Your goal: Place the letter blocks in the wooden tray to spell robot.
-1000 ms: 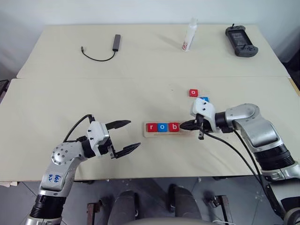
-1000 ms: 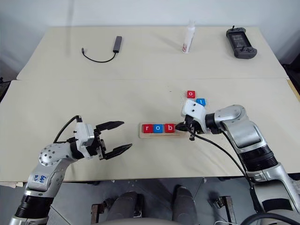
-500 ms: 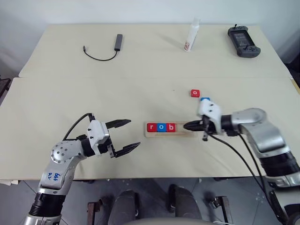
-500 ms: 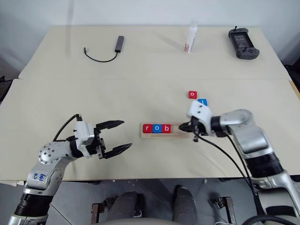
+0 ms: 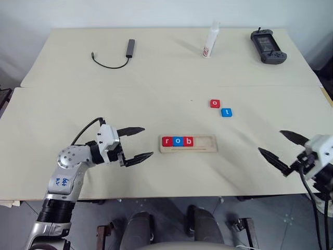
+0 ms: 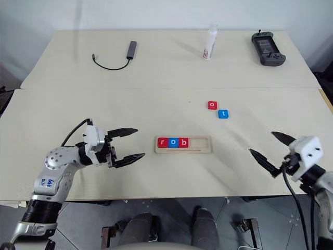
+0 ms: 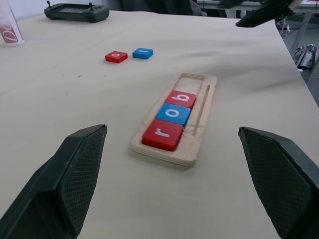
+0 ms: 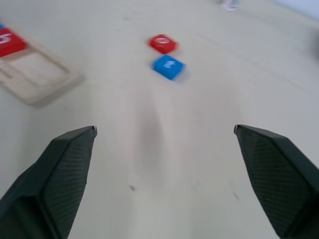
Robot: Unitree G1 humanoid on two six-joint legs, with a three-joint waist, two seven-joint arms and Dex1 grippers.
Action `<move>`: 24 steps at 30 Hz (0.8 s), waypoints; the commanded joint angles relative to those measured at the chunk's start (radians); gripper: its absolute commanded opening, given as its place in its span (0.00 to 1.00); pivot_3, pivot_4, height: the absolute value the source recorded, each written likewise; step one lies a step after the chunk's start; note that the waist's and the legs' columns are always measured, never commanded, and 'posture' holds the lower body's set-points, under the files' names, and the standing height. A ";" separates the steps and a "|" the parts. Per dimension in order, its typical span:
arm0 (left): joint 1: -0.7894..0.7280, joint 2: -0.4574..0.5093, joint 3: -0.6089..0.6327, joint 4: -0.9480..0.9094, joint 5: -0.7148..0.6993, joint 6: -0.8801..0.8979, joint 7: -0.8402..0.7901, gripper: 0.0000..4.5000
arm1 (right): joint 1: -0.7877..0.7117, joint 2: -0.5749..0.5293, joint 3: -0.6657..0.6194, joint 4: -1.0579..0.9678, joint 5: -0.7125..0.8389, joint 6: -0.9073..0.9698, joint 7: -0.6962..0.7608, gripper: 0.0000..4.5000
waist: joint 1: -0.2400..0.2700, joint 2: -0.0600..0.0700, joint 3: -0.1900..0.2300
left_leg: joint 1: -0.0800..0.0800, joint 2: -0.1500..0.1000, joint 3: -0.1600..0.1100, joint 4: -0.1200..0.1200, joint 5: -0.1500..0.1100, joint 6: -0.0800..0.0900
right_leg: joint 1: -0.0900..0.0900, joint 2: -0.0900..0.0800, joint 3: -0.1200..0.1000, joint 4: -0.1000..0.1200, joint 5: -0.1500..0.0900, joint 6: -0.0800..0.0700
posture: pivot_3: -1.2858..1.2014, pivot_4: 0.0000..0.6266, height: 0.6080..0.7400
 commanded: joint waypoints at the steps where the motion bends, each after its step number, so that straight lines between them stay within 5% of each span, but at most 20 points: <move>1: -0.023 -0.004 0.017 0.010 -0.020 0.003 -0.012 1.00 | 0.018 0.024 -0.024 0.022 0.016 -0.063 -0.040 0.99 | -0.006 0.000 0.000 | 0.000 0.000 0.001 0.000 0.000 0.000 | 0.000 0.000 0.001 0.000 0.000 0.000 | 0.52 0.24 1.00; 6: -0.017 -0.013 0.014 -0.004 -0.018 0.002 -0.012 1.00 | -0.098 0.009 0.027 0.049 0.035 -0.026 -0.094 0.99 | -0.021 0.000 0.000 | 0.004 0.000 0.004 -0.001 0.000 0.000 | 0.000 0.000 0.005 0.001 0.000 0.000 | 0.52 0.24 1.00; 16: 0.025 -0.048 0.020 -0.055 0.010 -0.028 0.054 1.00 | -0.685 -0.217 0.366 0.235 -0.060 0.499 -0.136 0.99 | -0.034 0.000 0.000 | 0.006 0.000 0.007 -0.001 0.000 0.001 | -0.001 0.000 0.009 0.003 0.000 -0.001 | 0.52 0.24 1.00; 24: 0.083 -0.061 0.018 -0.119 0.002 -0.016 0.096 1.00 | -1.013 -0.174 0.596 0.516 -0.173 0.543 -0.049 0.99 | -0.035 0.000 0.000 | 0.002 0.000 0.006 -0.001 -0.001 0.002 | -0.002 -0.001 0.007 0.002 0.000 -0.001 | 0.52 0.24 1.00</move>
